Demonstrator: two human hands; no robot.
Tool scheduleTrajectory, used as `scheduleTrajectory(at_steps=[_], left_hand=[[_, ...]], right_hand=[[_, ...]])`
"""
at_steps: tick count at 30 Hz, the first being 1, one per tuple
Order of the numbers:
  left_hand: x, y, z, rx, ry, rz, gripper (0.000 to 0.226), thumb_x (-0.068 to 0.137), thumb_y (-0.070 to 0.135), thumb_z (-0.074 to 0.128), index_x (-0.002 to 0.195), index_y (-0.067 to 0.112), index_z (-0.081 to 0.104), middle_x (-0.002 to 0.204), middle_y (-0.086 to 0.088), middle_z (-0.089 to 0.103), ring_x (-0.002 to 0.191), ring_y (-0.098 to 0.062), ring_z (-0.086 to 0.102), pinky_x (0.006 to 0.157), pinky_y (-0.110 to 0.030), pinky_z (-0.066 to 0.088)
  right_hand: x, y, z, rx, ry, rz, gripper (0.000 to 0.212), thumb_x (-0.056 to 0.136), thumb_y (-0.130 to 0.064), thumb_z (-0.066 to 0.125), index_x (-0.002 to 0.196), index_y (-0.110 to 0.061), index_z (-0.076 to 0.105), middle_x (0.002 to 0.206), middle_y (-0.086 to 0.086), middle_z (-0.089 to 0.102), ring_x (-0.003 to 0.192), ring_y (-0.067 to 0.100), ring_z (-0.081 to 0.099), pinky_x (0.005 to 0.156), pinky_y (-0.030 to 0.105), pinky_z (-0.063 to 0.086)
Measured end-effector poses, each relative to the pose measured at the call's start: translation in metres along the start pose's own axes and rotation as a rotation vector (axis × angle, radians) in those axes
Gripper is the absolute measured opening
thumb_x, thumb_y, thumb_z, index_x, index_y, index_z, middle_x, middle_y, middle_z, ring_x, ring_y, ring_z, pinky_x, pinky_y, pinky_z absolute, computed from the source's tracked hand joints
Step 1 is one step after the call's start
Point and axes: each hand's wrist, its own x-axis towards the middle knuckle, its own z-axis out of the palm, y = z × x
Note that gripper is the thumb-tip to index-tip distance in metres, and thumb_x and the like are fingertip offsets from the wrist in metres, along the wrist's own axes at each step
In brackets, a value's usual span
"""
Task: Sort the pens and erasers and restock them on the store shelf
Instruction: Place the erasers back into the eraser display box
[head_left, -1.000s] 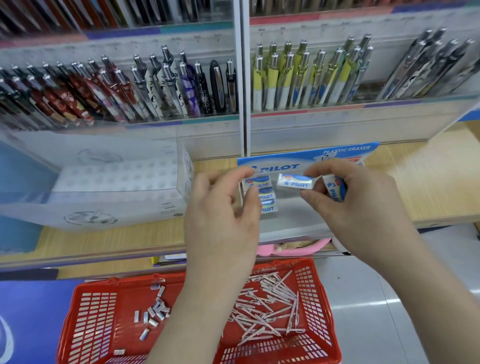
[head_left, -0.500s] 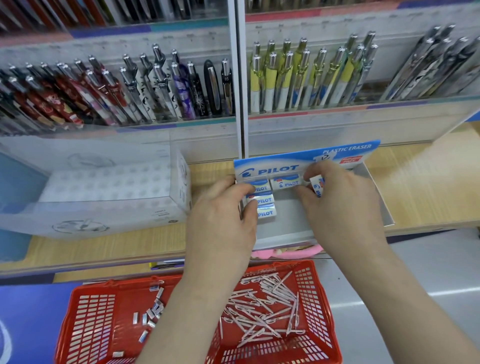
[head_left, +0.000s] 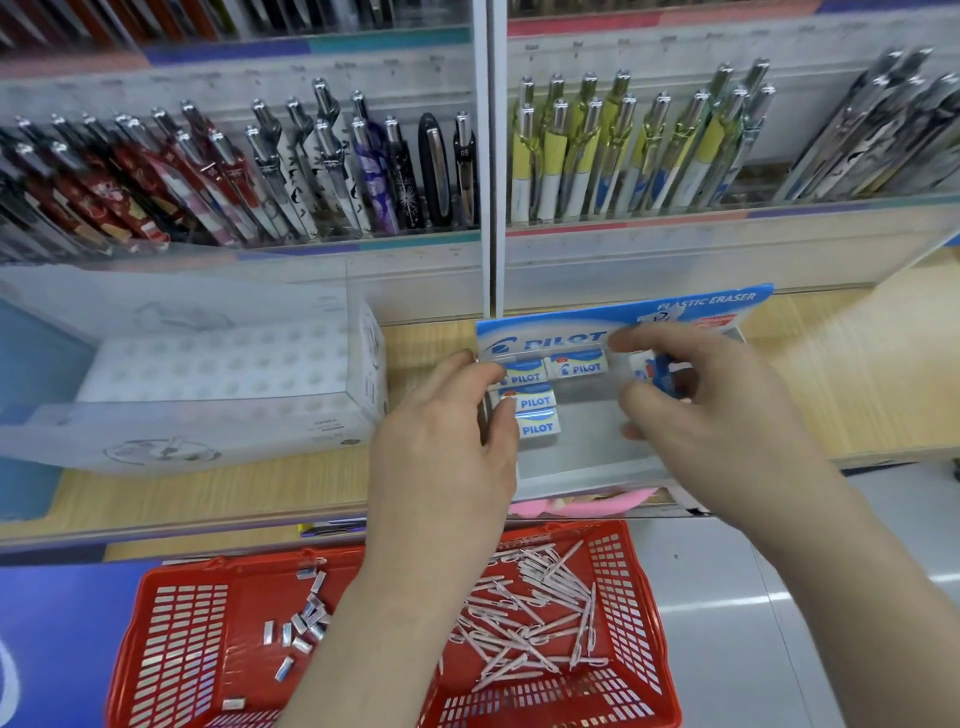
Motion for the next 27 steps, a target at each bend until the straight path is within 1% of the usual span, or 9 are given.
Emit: scheduleTrajectory(at_steps=[3,5,7,9,13,17,20,22,27], left_hand=[[-0.006,0.004,-0.01,-0.07,0.08,0.02,0.023,0.086,0.02,0.06,0.107,0.021,0.067,0.113,0.01,0.062,0.092,-0.012,0.064,0.08,-0.034,0.055],[-0.011,0.013,-0.018,-0.19,0.104,0.017,0.019,0.086,0.02,0.06,0.102,0.025,0.068,0.104,0.014,0.063,0.086,-0.008,0.064,0.074,-0.024,0.055],[-0.016,0.028,-0.025,-0.463,-0.021,-0.078,0.019,0.085,0.02,0.064,0.099,0.033,0.069,0.096,0.016,0.067,0.08,-0.007,0.065,0.065,-0.014,0.051],[-0.021,0.039,-0.028,-0.698,-0.172,-0.151,0.028,0.082,0.021,0.064,0.104,0.037,0.068,0.098,0.013,0.068,0.079,-0.006,0.065,0.061,-0.013,0.051],[-0.025,0.038,-0.031,-0.793,-0.24,-0.177,0.037,0.08,0.022,0.064,0.112,0.04,0.067,0.097,0.006,0.065,0.075,-0.007,0.061,0.063,-0.014,0.051],[-0.023,0.034,-0.031,-0.814,-0.195,-0.231,0.021,0.071,0.029,0.076,0.091,0.037,0.074,0.083,0.005,0.072,0.069,-0.009,0.066,0.062,-0.019,0.053],[-0.025,0.035,-0.028,-0.853,-0.112,-0.322,0.023,0.058,0.031,0.077,0.081,0.028,0.075,0.073,0.0,0.073,0.063,-0.012,0.067,0.062,-0.022,0.055],[-0.026,0.037,-0.027,-0.867,-0.082,-0.37,0.026,0.055,0.031,0.074,0.079,0.023,0.075,0.07,-0.002,0.073,0.059,-0.012,0.067,0.058,-0.02,0.054],[-0.026,0.041,-0.024,-0.838,-0.057,-0.461,0.024,0.062,0.036,0.071,0.068,0.012,0.073,0.058,-0.008,0.068,0.046,-0.014,0.062,0.046,-0.019,0.049]], right_hand=[[-0.015,-0.009,-0.007,0.643,-0.219,0.092,0.039,0.087,0.008,0.056,0.108,-0.023,0.069,0.1,0.012,0.065,0.085,0.019,0.072,0.082,0.029,0.057],[-0.02,-0.012,-0.006,0.907,-0.316,0.128,0.038,0.078,0.007,0.061,0.108,-0.014,0.07,0.092,0.015,0.066,0.088,0.027,0.072,0.079,0.031,0.058],[-0.023,-0.012,-0.002,1.041,-0.345,0.155,0.038,0.066,-0.001,0.067,0.104,-0.008,0.07,0.089,0.014,0.071,0.085,0.028,0.071,0.077,0.033,0.058],[-0.025,-0.012,0.001,1.064,-0.336,0.16,0.038,0.058,-0.008,0.072,0.096,-0.01,0.073,0.09,0.015,0.073,0.079,0.025,0.069,0.074,0.031,0.057],[-0.03,-0.013,-0.001,1.019,-0.342,0.146,0.028,0.055,-0.015,0.074,0.083,-0.014,0.075,0.079,0.01,0.073,0.063,0.016,0.065,0.057,0.02,0.049],[-0.033,-0.008,-0.004,0.979,-0.37,0.139,0.027,0.063,-0.025,0.069,0.084,-0.009,0.077,0.078,0.011,0.071,0.065,0.014,0.062,0.058,0.019,0.051],[-0.035,-0.006,-0.008,1.001,-0.353,0.126,0.03,0.061,-0.024,0.07,0.088,-0.012,0.077,0.083,0.008,0.072,0.069,0.016,0.065,0.063,0.02,0.053],[-0.036,-0.004,-0.011,0.926,-0.326,0.075,0.031,0.059,-0.02,0.073,0.09,-0.016,0.076,0.081,0.003,0.073,0.073,0.017,0.067,0.068,0.021,0.053],[-0.034,-0.002,-0.016,0.776,-0.263,0.021,0.028,0.061,-0.016,0.075,0.089,-0.014,0.075,0.078,0.007,0.071,0.068,0.019,0.07,0.063,0.02,0.054]])
